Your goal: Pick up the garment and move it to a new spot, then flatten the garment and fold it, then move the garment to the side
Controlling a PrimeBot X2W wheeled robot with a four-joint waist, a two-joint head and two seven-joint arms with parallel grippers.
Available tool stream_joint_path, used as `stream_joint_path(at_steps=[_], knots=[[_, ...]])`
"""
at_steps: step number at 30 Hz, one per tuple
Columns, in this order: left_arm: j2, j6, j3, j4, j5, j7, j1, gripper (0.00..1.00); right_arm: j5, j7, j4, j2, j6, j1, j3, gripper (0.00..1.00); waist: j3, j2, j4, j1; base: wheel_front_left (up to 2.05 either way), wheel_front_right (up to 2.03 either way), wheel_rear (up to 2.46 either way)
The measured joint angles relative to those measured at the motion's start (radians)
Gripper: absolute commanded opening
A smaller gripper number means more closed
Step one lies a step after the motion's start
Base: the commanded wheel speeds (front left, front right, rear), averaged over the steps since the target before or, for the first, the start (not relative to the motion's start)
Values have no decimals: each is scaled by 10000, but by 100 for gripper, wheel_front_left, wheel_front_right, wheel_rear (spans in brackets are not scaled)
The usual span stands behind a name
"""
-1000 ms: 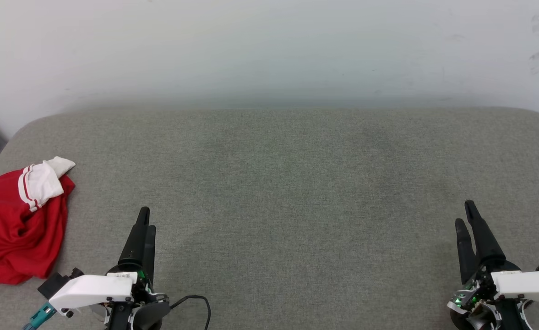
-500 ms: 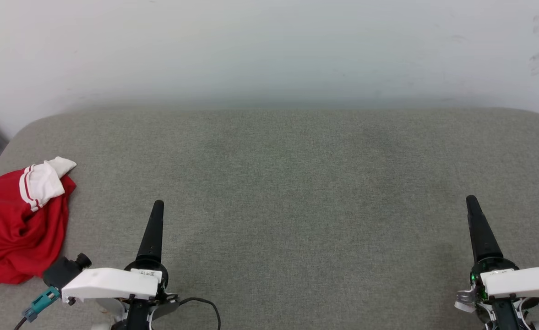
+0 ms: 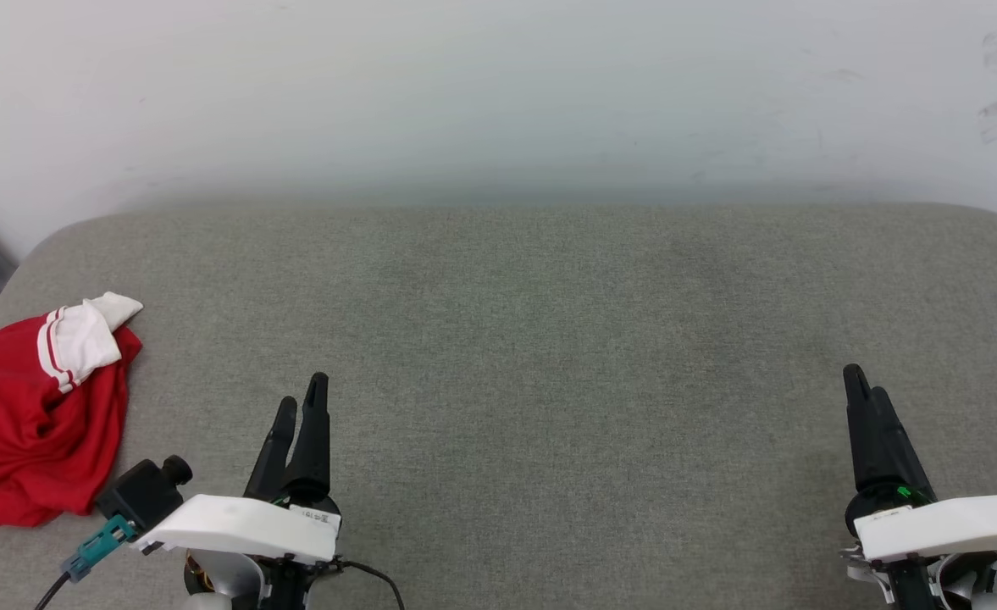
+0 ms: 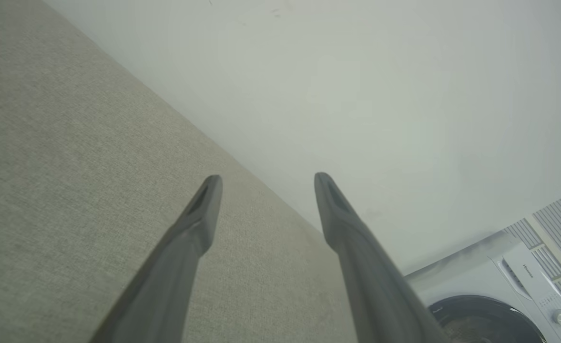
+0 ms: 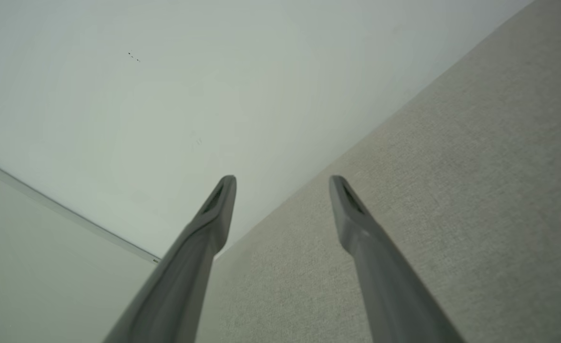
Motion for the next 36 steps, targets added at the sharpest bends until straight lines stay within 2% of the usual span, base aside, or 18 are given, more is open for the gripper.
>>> stream_joint_path(at_steps=[15, 36], knots=[[2, 267, -506, 96, 2679, -437, 29, 100, -2974, 104, -362, 73, 0, 157, -472, 100, -16, 0, 47, 0, 0, 0, 0], [8, 617, -848, 144, 5484, -984, 33, 100, -5340, 209, -874, 94, 0, 389, -362, 100, -50, 0, 118, 0, 0, 0, 0]])
